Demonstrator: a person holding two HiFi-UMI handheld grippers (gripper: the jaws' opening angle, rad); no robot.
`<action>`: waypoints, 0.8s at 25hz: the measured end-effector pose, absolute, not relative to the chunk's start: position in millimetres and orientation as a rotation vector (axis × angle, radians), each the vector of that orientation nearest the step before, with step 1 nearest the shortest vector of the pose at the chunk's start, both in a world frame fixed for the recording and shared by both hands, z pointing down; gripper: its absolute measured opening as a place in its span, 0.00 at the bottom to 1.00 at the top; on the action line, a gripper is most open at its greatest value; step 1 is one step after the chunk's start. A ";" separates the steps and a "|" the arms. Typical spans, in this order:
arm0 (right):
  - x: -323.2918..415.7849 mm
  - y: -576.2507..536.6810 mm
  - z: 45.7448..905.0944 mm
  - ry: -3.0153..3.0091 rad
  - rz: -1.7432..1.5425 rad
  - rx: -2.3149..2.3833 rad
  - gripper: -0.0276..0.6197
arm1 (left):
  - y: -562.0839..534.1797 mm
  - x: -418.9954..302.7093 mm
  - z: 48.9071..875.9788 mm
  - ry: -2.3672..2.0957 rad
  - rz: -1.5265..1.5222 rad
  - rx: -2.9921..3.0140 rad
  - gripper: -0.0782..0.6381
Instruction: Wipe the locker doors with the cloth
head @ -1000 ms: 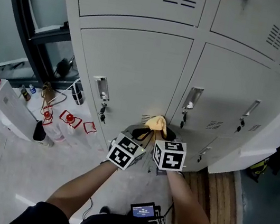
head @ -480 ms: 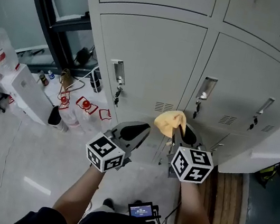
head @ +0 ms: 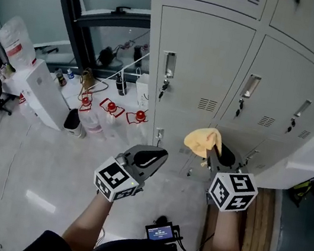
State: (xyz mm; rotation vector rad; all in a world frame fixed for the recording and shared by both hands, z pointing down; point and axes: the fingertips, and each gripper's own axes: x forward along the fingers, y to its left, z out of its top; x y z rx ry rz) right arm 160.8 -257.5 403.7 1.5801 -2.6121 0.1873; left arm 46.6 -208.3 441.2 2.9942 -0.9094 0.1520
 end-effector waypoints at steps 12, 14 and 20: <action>74.4 -90.5 427.0 -2.518 0.182 1.669 0.15 | -54.9 -43.4 449.7 -1.001 0.132 2.984 0.15; 72.0 -69.6 427.5 -2.506 0.178 1.669 0.15 | -38.7 -47.1 452.3 -1.024 0.123 2.963 0.15; 84.1 -30.2 427.2 -2.488 0.160 1.659 0.15 | -4.7 -33.9 456.3 -1.075 0.121 2.926 0.15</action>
